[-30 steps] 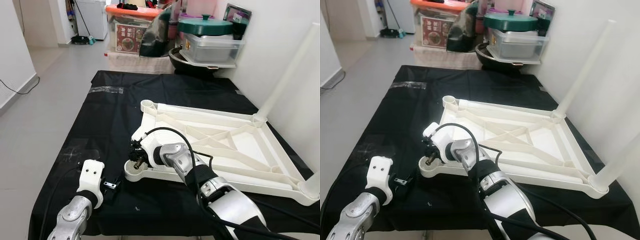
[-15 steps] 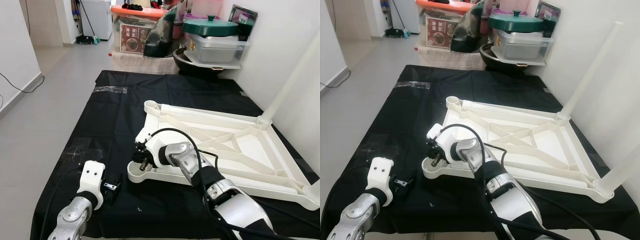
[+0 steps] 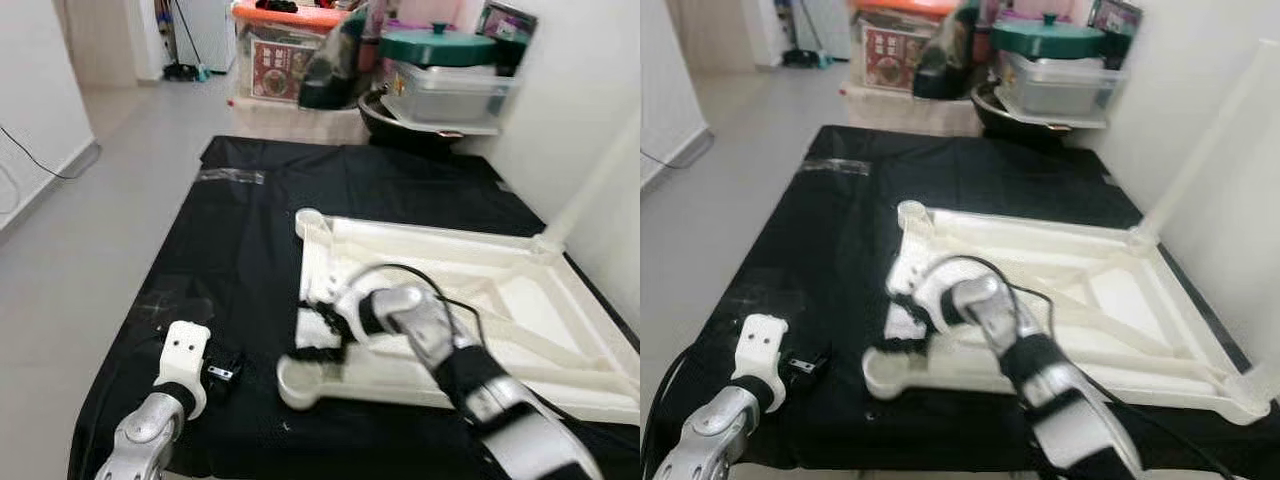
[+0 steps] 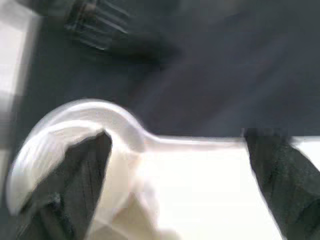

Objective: Building children table

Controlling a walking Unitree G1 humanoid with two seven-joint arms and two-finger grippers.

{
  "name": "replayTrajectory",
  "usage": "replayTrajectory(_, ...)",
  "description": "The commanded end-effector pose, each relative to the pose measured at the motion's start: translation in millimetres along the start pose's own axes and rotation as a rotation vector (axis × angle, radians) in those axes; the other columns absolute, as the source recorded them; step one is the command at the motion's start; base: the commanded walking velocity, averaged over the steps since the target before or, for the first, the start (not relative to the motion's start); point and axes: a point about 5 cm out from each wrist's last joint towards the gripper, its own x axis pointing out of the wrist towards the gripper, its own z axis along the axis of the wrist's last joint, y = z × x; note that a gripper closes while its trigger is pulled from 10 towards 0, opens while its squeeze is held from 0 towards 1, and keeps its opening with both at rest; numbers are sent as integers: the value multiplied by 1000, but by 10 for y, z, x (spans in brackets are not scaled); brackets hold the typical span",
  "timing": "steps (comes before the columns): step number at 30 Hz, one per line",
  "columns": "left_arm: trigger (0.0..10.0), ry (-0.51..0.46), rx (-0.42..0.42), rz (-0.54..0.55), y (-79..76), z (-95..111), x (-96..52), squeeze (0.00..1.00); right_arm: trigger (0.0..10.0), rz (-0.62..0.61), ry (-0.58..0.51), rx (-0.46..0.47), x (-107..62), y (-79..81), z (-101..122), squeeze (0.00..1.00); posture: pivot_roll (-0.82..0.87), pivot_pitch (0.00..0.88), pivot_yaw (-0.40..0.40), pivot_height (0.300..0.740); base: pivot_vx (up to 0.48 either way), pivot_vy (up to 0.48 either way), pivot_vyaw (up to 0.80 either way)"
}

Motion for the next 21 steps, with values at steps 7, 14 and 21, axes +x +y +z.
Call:
replayTrajectory(7, 10000, 28, 9, -28, -34, -62, -25, 0, 10000, 226, 221, 51, -91, 408, -594, 1000, 61, 0, -100, 740, 0, 0, 0)
replayTrajectory(14, 10000, 36, 16, -38, -46, -73, -11, 0, 10000, 158, 276, 54, -305, 421, -743, 1000, 45, 0, -85, 740, 0, 0, 0)
replayTrajectory(21, 10000, 34, 23, -48, -44, -60, -3, 0, 10000, 170, 252, -12, -298, 460, -599, 1000, 60, 0, -90, 740, 0, 0, 0)
